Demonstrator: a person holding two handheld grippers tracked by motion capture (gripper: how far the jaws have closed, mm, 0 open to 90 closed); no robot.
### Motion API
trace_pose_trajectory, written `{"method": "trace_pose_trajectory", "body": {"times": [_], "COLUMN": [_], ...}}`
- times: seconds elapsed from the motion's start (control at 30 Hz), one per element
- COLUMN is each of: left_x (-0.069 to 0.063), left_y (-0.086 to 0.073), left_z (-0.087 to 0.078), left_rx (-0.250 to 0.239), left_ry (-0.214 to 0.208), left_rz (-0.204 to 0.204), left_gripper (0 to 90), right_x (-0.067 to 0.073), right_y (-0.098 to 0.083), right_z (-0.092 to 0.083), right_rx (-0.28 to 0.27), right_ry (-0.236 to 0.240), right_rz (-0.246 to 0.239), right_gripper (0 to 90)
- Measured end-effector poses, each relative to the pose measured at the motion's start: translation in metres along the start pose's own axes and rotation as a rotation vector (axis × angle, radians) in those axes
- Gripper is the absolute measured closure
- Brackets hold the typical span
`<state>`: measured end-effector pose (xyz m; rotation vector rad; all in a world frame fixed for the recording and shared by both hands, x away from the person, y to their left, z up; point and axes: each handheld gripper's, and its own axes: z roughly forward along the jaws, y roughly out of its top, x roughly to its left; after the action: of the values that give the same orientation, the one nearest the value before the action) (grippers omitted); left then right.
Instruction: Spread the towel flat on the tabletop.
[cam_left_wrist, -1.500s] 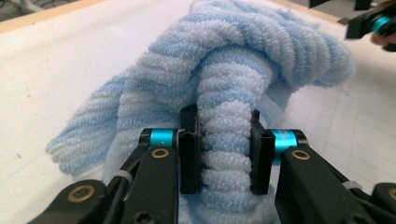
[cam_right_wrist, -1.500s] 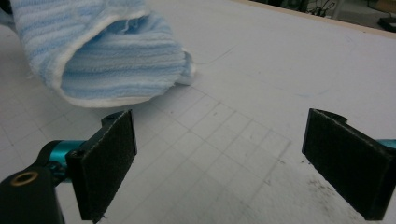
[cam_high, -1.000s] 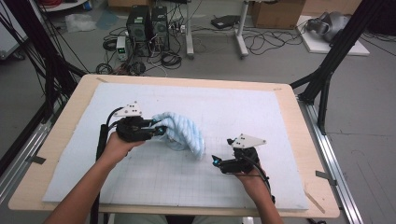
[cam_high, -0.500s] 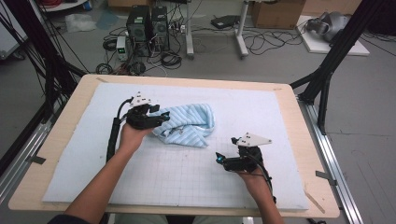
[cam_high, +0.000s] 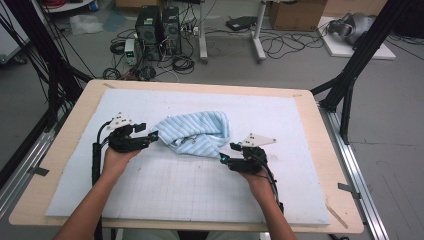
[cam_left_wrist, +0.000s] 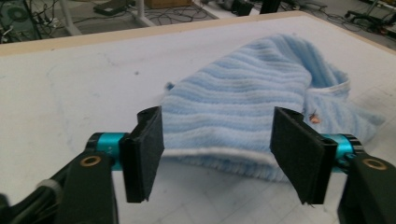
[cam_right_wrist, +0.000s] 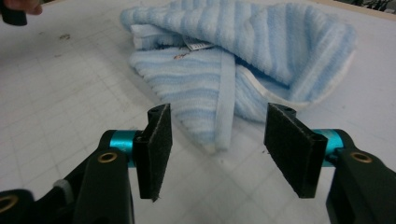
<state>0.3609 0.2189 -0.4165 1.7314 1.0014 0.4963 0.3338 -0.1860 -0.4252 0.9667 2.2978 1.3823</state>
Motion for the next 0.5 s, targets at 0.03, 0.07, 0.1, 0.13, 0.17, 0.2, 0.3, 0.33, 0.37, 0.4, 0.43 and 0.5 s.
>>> {"method": "trace_pose_trajectory", "body": {"times": [0.03, 0.07, 0.1, 0.13, 0.17, 0.2, 0.3, 0.33, 0.37, 0.4, 0.43, 0.5], "left_x": [0.001, 0.002, 0.003, 0.004, 0.005, 0.005, 0.007, 0.008, 0.008, 0.008, 0.009, 0.009], "left_y": [-0.002, -0.006, -0.008, -0.009, -0.011, -0.012, -0.015, -0.017, -0.018, -0.019, -0.02, -0.02], "left_z": [-0.002, -0.004, -0.006, -0.007, -0.008, -0.01, -0.013, -0.013, -0.013, -0.013, -0.014, -0.014], "left_rx": [-0.001, -0.011, -0.012, -0.009, -0.01, -0.014, -0.013, -0.015, -0.014, -0.013, -0.009, -0.002], "left_ry": [0.001, 0.007, 0.013, 0.014, 0.016, 0.011, 0.01, 0.01, 0.011, 0.015, 0.013, 0.012], "left_rz": [0.003, 0.002, 0.003, 0.006, 0.015, 0.021, 0.022, 0.019, 0.015, 0.013, 0.011, 0.004], "left_gripper": [31.3, 29.6, 27.7, 23.0, 23.0, 19.2, 20.0, 20.0, 20.0, 20.0, 20.0, 20.0], "right_x": [0.0, -0.001, 0.0, 0.0, 0.0, 0.001, 0.002, 0.002, 0.002, 0.003, 0.003, 0.004], "right_y": [0.003, 0.004, 0.008, 0.011, 0.013, 0.016, 0.023, 0.025, 0.026, 0.03, 0.03, 0.032], "right_z": [0.005, 0.01, 0.016, 0.022, 0.027, 0.032, 0.049, 0.054, 0.058, 0.068, 0.068, 0.077], "right_rx": [0.005, 0.007, 0.015, 0.022, 0.03, 0.036, 0.067, 0.068, 0.074, 0.086, 0.086, 0.107], "right_ry": [0.007, 0.012, 0.013, 0.018, 0.016, 0.019, 0.016, 0.016, 0.018, 0.016, 0.016, 0.009], "right_rz": [0.011, 0.017, 0.022, 0.023, 0.02, 0.019, 0.018, 0.022, 0.028, 0.033, 0.033, 0.029], "right_gripper": [44.5, 44.6, 44.4, 44.1, 43.8, 43.5, 43.0, 43.1, 43.7, 46.9, 46.9, 49.6]}}
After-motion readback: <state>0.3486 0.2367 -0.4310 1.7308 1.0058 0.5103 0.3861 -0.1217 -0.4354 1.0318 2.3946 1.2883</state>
